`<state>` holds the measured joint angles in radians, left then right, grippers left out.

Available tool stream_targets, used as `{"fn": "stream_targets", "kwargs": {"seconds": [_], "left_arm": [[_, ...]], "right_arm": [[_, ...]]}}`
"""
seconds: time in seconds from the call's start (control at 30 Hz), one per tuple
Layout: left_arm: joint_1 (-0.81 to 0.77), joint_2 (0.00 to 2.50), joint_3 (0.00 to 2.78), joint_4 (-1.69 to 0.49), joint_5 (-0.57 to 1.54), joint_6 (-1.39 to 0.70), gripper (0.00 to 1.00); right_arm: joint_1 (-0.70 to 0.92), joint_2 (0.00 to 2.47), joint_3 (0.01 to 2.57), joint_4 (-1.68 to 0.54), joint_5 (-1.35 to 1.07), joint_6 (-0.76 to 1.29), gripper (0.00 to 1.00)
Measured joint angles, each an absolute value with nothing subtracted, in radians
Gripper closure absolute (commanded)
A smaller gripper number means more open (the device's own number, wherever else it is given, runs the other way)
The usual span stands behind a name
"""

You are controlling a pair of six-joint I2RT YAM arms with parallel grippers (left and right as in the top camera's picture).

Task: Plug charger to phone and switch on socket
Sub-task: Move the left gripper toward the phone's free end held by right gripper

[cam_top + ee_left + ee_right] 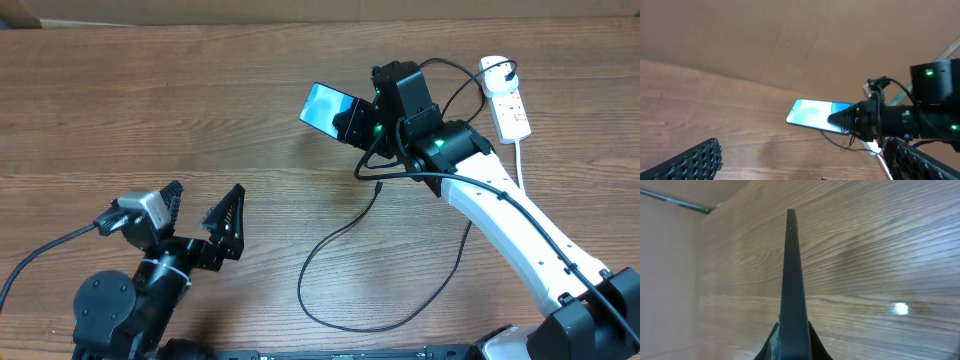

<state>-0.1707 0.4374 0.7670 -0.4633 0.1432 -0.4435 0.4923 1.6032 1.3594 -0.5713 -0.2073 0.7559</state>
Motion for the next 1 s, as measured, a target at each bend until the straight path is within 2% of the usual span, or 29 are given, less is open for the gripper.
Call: {"fn": "stream_targets", "kwargs": {"seconds": [0.3,0.63,1.0], "left_arm": [[-0.171,0.474,0.764,-0.34,0.146,-0.567,0.0],[-0.171,0.514,0.764,-0.363,0.112,-0.635,0.0],[-0.171,0.707,0.764,-0.346,0.062,-0.935,0.01]], "right_arm": [[0.492,1.603,1.359,-0.529,-0.39,0.836,0.96],[0.493,1.603,1.359,-0.523,-0.536,0.977,0.96],[0.492,1.603,1.359,-0.479,-0.641,1.207,0.96]]}}
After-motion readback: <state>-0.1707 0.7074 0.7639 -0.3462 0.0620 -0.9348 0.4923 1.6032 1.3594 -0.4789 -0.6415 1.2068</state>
